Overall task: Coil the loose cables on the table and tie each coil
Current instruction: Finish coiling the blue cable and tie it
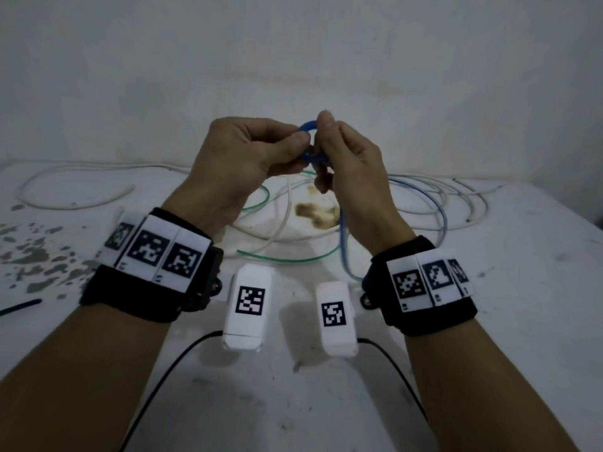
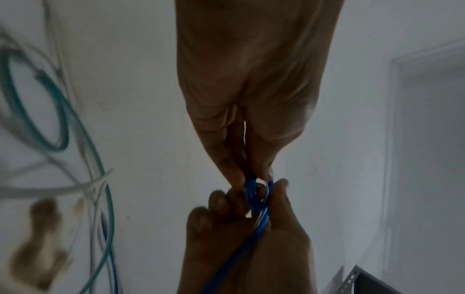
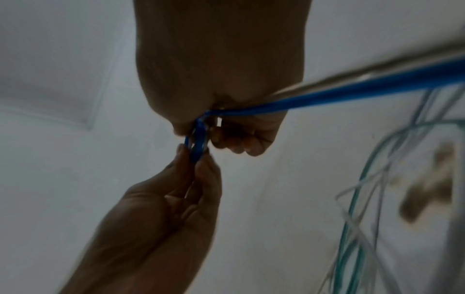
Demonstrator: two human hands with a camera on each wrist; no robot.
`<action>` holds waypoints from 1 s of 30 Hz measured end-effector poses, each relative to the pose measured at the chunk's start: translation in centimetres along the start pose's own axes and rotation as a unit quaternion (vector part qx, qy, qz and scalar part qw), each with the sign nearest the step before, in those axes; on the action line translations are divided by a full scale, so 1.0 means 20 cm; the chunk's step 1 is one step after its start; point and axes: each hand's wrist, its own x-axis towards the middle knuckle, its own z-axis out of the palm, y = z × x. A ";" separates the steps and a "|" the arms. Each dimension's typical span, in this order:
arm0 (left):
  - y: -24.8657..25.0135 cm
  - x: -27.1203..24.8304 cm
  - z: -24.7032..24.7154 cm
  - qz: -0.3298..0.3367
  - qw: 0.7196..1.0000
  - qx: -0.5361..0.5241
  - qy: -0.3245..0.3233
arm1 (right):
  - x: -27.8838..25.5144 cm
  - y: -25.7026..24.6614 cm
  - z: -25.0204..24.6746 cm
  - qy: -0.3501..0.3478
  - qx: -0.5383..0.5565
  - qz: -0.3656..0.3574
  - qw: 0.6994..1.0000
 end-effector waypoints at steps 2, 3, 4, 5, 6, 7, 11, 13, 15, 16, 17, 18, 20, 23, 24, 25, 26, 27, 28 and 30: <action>-0.01 0.00 0.02 -0.013 0.998 -0.061 0.025 | -0.01 0.00 0.04 0.024 0.080 0.043 0.996; -0.02 -0.01 0.03 -0.025 0.996 -0.081 0.025 | -0.01 0.00 0.06 0.030 0.085 0.043 0.995; -0.01 -0.01 0.02 -0.037 0.995 -0.091 0.014 | -0.01 0.01 0.06 0.032 0.075 0.032 0.996; -0.01 -0.02 0.02 -0.050 0.995 -0.085 -0.004 | -0.01 0.02 0.06 0.030 0.055 0.016 0.998; 0.00 -0.02 0.00 -0.059 0.996 -0.061 -0.026 | -0.01 0.02 0.04 0.023 0.021 0.000 1.000; 0.01 -0.02 -0.01 -0.062 0.997 -0.016 -0.045 | -0.01 0.02 0.02 0.010 -0.026 -0.015 1.000; 0.04 -0.03 -0.04 -0.061 0.987 0.122 -0.087 | 0.01 -0.01 -0.07 -0.070 -0.200 -0.042 0.976; 0.04 -0.04 -0.03 -0.058 0.991 0.089 -0.081 | 0.02 -0.03 -0.08 -0.075 -0.212 -0.043 0.973; 0.05 -0.03 -0.01 -0.040 0.997 0.039 -0.049 | 0.01 -0.03 -0.04 -0.039 -0.147 -0.039 0.988; 0.05 -0.02 -0.01 -0.035 0.999 0.008 -0.031 | 0.00 -0.04 -0.01 -0.013 -0.086 -0.025 0.996; 0.04 -0.02 0.00 -0.036 0.999 -0.025 -0.016 | -0.01 -0.05 0.04 0.013 -0.024 -0.005 1.000; 0.04 -0.01 0.00 -0.042 0.998 -0.056 -0.007 | -0.03 -0.06 0.08 0.033 0.027 0.014 0.999; 0.03 -0.01 -0.02 -0.055 0.995 -0.086 -0.015 | -0.05 -0.06 0.13 0.053 0.064 0.031 0.996; 0.03 0.00 -0.08 -0.055 0.996 -0.023 -0.068 | -0.04 -0.04 0.12 0.020 -0.003 -0.005 1.000; 0.03 0.00 -0.10 -0.051 0.995 0.018 -0.086 | -0.03 -0.03 0.10 0.003 -0.041 -0.015 0.999; 0.03 0.00 -0.11 -0.050 0.992 0.055 -0.101 | -0.02 -0.02 0.08 -0.016 -0.080 -0.018 0.996; 0.03 0.01 -0.12 -0.053 0.989 0.081 -0.111 | -0.01 -0.01 0.06 -0.038 -0.112 -0.016 0.993; 0.02 0.01 -0.13 -0.060 0.987 0.095 -0.113 | 0.00 0.00 0.03 -0.060 -0.132 -0.008 0.989; 0.02 0.01 -0.12 -0.065 0.987 0.101 -0.109 | 0.00 0.01 0.01 -0.079 -0.143 0.006 0.987; 0.00 0.02 -0.10 -0.065 0.990 0.098 -0.078 | 0.01 0.03 0.00 -0.090 -0.140 0.034 0.985</action>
